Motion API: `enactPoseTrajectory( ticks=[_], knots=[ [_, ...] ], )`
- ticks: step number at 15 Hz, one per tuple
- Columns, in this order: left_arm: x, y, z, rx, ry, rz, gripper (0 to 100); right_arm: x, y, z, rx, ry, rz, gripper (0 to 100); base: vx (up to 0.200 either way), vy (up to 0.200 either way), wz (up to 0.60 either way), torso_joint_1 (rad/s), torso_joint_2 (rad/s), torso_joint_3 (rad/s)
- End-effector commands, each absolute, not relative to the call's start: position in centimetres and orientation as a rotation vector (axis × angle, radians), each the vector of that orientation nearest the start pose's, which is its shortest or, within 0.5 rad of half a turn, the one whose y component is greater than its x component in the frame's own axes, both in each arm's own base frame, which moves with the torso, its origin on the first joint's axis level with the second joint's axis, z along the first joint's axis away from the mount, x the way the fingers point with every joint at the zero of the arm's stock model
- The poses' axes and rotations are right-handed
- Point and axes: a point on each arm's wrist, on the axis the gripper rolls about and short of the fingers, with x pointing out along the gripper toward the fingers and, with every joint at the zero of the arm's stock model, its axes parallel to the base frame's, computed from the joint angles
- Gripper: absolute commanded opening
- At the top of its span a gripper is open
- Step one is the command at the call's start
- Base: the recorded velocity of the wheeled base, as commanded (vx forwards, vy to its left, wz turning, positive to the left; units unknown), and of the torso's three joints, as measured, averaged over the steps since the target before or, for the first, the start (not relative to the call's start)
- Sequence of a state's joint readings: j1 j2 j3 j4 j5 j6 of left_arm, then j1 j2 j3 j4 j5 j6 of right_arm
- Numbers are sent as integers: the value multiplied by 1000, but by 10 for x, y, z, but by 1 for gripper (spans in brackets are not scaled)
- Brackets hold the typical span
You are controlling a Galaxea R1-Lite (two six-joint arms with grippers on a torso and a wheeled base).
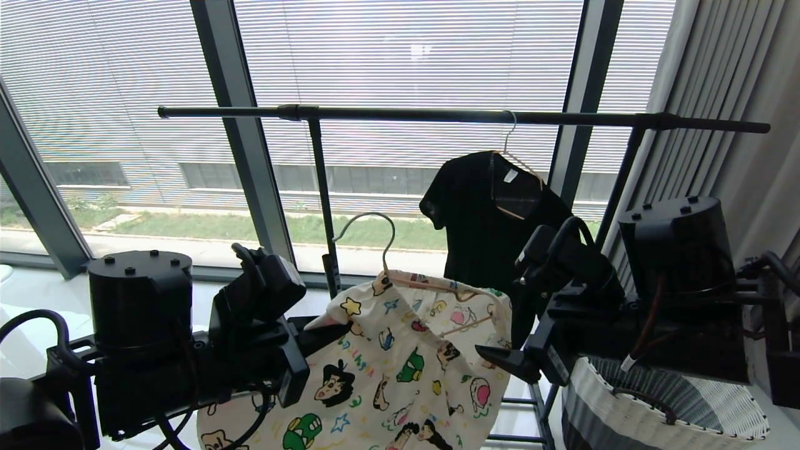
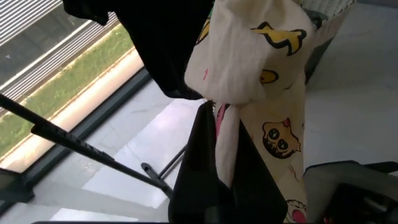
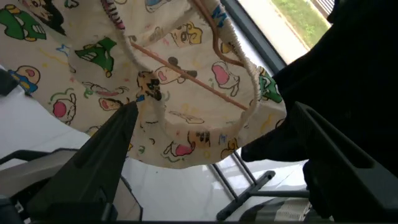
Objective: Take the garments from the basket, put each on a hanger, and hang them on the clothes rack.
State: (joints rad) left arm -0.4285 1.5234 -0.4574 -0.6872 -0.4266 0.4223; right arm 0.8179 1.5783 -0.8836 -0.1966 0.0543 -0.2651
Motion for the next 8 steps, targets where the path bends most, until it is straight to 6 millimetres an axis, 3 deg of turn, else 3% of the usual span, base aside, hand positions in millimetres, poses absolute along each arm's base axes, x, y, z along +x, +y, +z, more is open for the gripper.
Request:
enactPoseTrajectory(
  ticks=[1, 8],
  knots=[
    [192, -118, 145, 403, 194, -995, 0, 179, 191, 219, -447, 313, 961, 100, 0, 0, 0, 0, 0, 0],
    [171, -141, 151, 427, 134, -1126, 0, 179, 194, 204, -571, 401, 1042, 100, 0, 0, 0, 0, 0, 0]
  ],
)
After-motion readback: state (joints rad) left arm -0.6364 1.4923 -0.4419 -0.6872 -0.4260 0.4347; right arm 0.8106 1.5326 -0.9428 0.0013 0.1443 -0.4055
